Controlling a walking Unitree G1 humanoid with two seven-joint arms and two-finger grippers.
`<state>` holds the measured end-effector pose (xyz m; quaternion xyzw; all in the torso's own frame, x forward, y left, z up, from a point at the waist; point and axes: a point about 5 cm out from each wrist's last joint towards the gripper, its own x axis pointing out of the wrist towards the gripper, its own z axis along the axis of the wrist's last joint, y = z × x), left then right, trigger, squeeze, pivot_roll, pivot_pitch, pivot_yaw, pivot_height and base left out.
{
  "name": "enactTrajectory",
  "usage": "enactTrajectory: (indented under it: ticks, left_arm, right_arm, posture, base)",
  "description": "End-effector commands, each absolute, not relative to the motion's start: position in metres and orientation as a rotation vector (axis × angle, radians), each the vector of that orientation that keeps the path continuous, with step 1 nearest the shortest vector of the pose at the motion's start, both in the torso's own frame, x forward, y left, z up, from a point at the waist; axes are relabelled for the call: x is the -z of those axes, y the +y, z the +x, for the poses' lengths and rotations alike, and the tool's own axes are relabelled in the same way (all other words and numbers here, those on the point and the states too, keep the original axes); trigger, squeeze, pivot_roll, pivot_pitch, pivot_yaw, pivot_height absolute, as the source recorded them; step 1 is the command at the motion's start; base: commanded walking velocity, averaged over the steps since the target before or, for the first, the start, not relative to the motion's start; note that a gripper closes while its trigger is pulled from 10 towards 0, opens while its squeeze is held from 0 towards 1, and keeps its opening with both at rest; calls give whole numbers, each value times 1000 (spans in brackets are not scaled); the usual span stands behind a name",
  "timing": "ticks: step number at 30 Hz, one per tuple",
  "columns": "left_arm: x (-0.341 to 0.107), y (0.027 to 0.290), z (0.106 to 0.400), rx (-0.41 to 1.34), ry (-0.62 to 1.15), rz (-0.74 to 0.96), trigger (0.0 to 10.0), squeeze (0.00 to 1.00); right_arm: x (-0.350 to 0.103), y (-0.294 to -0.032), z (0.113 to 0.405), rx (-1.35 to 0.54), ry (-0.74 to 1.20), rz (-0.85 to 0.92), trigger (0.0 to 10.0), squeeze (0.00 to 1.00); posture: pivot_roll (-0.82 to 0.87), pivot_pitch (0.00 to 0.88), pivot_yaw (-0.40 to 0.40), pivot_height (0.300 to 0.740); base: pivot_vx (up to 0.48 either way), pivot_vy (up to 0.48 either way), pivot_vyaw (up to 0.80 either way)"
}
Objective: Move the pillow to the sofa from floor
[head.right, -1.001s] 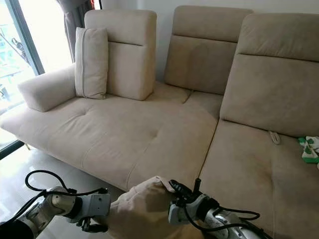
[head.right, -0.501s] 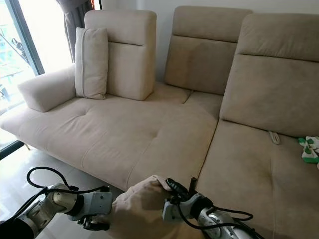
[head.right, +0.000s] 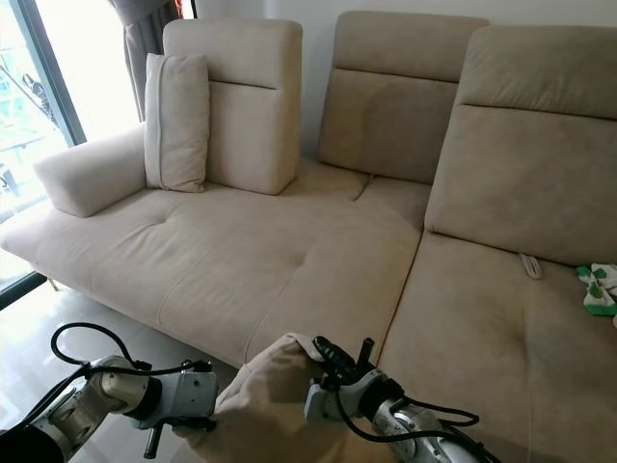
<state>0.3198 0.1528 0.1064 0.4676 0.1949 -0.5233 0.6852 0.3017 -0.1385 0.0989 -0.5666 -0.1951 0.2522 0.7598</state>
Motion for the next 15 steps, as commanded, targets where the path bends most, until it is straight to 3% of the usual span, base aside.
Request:
enactTrajectory:
  ticks: [1,6,15]
  left_arm:
    - [-113,151,328,1106,384,1089,10000,0]
    - [-116,151,332,1069,367,1106,10000,0]
    - [-128,152,340,996,315,1140,10000,0]
  right_arm:
    - [-132,-126,307,-449,-599,-1155,10000,0]
    - [-133,-125,306,-444,-607,-1155,10000,0]
    - [-137,-123,305,-433,-631,-1151,10000,0]
  posture:
    - [19,0,8,573]
    - [17,0,5,573]
    - [16,0,-1,581]
  base:
    - [0,0,0]
    - [0,0,0]
    - [0,0,-486]
